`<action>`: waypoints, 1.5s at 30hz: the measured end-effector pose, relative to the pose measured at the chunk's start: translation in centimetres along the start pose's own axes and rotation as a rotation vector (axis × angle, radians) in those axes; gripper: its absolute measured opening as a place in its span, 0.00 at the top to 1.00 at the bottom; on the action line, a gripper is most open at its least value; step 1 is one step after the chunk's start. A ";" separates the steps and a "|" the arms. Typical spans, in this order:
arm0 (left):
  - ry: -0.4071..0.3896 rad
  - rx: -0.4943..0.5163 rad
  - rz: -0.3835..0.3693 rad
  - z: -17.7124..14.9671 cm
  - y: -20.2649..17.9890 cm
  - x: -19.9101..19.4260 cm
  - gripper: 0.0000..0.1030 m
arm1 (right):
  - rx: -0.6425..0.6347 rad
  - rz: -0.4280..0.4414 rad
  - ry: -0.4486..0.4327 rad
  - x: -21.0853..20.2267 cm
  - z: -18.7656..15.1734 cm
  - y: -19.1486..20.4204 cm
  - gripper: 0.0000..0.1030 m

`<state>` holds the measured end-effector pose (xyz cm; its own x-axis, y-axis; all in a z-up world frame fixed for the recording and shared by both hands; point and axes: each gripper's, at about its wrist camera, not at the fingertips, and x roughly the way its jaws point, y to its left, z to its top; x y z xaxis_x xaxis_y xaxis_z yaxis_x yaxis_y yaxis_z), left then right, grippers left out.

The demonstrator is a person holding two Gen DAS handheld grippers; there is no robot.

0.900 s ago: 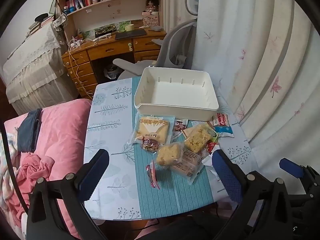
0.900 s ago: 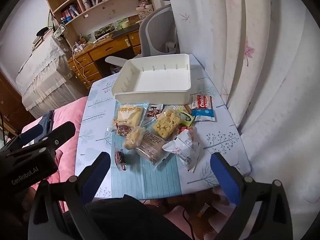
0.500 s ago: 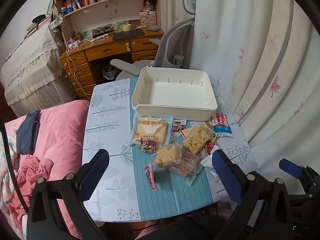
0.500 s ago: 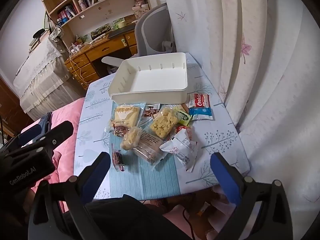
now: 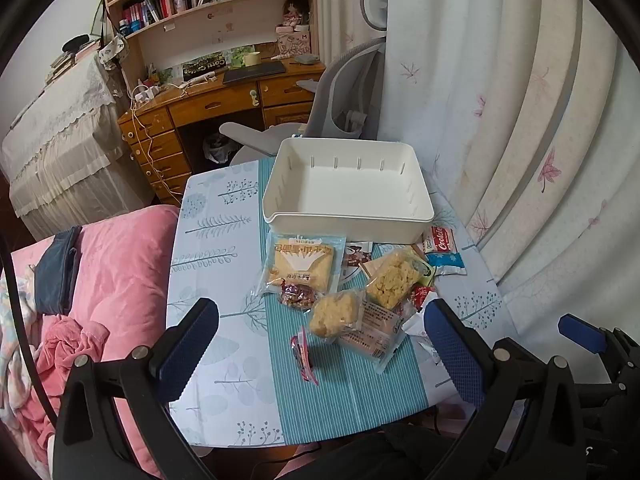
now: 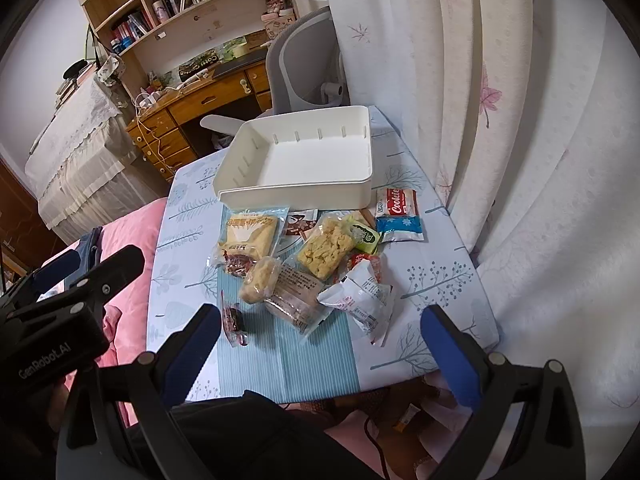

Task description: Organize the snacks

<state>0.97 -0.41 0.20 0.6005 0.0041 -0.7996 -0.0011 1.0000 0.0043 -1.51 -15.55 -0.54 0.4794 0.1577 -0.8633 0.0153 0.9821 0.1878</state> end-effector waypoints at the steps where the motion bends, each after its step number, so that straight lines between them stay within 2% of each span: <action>1: -0.001 0.001 -0.001 0.0 0.0 0.0 0.01 | 0.001 0.001 0.001 0.0 0.0 0.0 0.02; 24: -0.001 0.016 0.001 0.1 -0.2 -0.5 0.01 | -0.005 -0.012 -0.014 0.1 0.0 -0.5 0.02; 31: 0.026 0.020 0.039 -0.5 -1.7 -0.5 0.01 | -0.022 0.009 -0.018 0.3 0.3 -2.0 0.02; 41: 0.146 -0.007 0.097 -1.2 -2.8 1.1 0.01 | 0.078 0.055 -0.044 1.8 0.4 -7.5 0.02; 45: 0.201 -0.067 0.077 -2.1 -2.1 2.6 0.01 | 0.071 0.048 -0.071 3.0 0.2 -9.2 0.02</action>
<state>0.83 -2.50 -3.16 0.4256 0.0736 -0.9019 -0.0978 0.9946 0.0350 -0.05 -24.13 -4.74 0.5419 0.1941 -0.8177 0.0520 0.9634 0.2631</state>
